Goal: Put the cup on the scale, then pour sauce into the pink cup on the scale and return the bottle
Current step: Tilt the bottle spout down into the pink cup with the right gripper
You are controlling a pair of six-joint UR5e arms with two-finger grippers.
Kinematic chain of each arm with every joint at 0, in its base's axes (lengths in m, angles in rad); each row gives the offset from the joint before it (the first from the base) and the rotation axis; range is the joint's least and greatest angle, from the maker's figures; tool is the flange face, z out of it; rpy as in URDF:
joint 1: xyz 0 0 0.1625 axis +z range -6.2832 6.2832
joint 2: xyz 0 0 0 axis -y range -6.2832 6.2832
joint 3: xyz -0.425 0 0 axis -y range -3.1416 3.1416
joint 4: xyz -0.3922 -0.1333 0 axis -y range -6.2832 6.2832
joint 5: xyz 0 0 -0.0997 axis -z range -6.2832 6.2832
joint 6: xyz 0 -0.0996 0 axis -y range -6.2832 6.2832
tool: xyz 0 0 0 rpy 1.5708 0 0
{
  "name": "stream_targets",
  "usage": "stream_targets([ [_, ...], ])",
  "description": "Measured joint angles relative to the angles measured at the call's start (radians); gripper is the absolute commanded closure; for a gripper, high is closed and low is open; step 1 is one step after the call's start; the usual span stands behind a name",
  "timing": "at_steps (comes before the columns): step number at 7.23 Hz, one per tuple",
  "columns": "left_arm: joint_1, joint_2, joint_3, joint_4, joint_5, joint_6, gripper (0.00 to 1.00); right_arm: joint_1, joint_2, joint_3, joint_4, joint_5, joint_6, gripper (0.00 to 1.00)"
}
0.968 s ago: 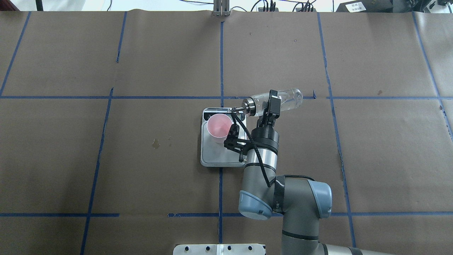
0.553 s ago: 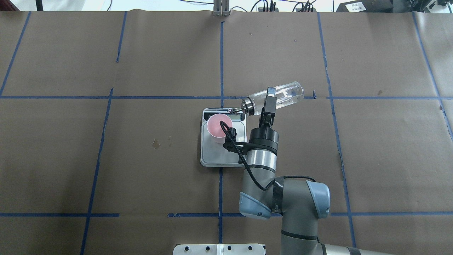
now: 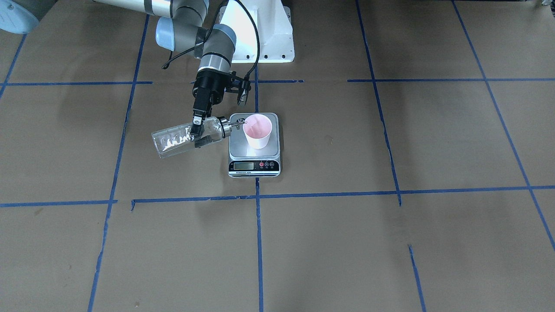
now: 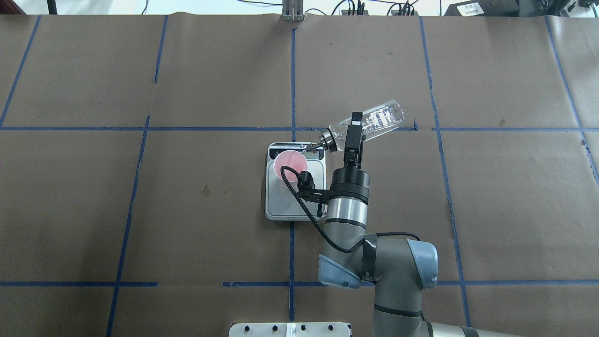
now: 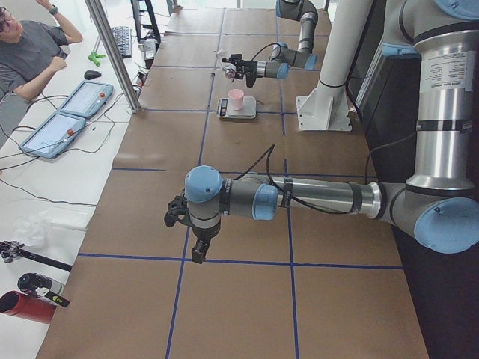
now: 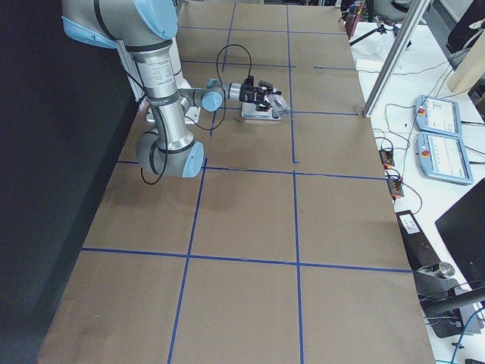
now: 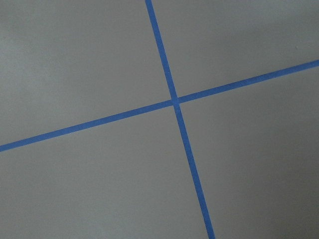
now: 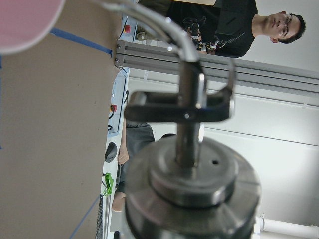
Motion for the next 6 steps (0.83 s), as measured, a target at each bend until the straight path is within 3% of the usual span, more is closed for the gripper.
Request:
stream_targets([
  [6,0.000,0.001,-0.001,-0.001,0.000,0.001,0.00,-0.001,-0.002,0.001,0.006,-0.010,-0.019,1.00],
])
